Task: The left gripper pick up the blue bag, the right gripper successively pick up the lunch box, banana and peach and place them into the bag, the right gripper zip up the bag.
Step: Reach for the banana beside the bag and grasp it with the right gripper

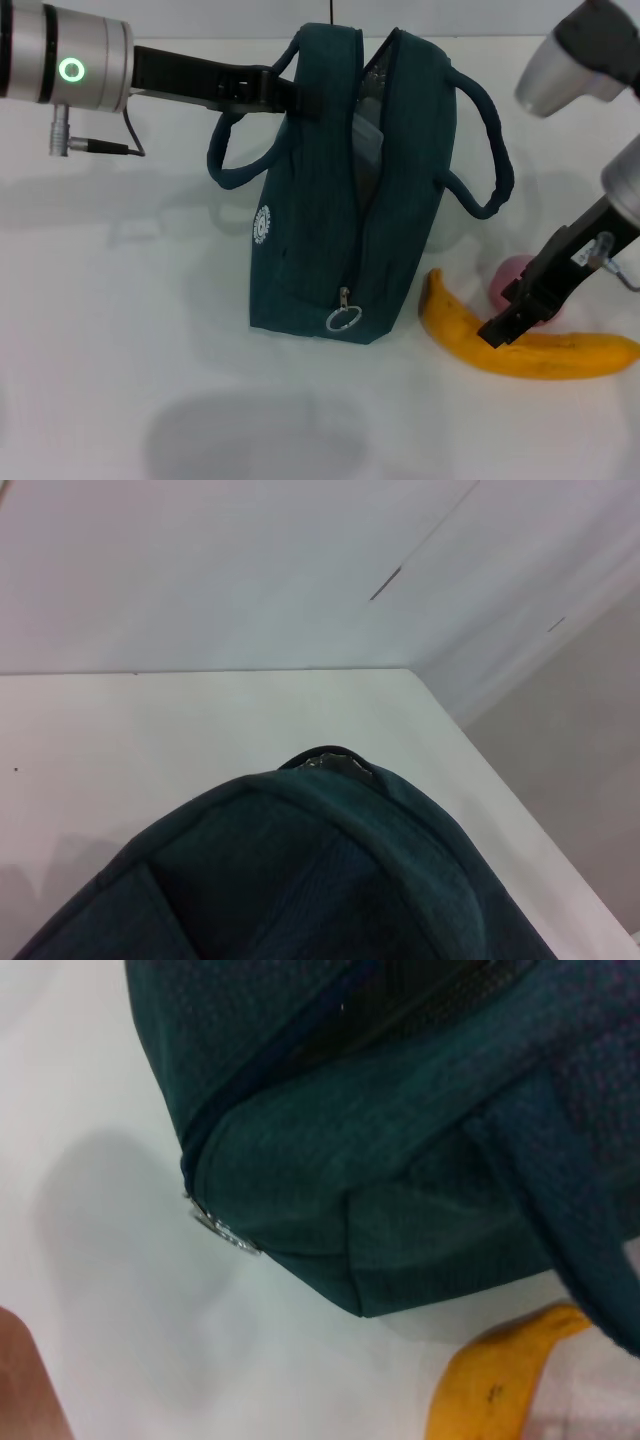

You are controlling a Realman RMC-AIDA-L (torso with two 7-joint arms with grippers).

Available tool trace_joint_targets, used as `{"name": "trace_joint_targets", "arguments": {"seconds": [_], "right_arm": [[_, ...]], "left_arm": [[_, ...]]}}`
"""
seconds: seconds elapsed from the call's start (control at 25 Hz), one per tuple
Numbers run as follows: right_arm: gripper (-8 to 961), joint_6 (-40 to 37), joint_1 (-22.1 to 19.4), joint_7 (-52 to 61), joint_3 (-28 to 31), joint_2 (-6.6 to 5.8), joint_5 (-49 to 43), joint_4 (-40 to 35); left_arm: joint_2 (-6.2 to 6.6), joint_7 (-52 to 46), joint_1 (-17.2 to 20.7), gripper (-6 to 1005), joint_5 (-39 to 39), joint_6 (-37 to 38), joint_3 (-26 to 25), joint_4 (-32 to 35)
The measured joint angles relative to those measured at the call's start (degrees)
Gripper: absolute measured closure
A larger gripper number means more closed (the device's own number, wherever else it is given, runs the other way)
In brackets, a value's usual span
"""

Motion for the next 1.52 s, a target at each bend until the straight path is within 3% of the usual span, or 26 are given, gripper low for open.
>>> {"name": "trace_joint_targets", "arguments": {"seconds": [0.52,1.52], "right_arm": [[314,6.0,1.7,0.1,-8.1,0.39,-2.3,4.2],[321,8.7,2.3,0.2,-12.5,0.71,-1.6,7.4]], "left_arm": [[0.11,0.2,0.0,949,0.0,-0.1,0.0,0.0],[0.11,0.4,0.1,949,0.0,-0.2,0.0,0.0]]}}
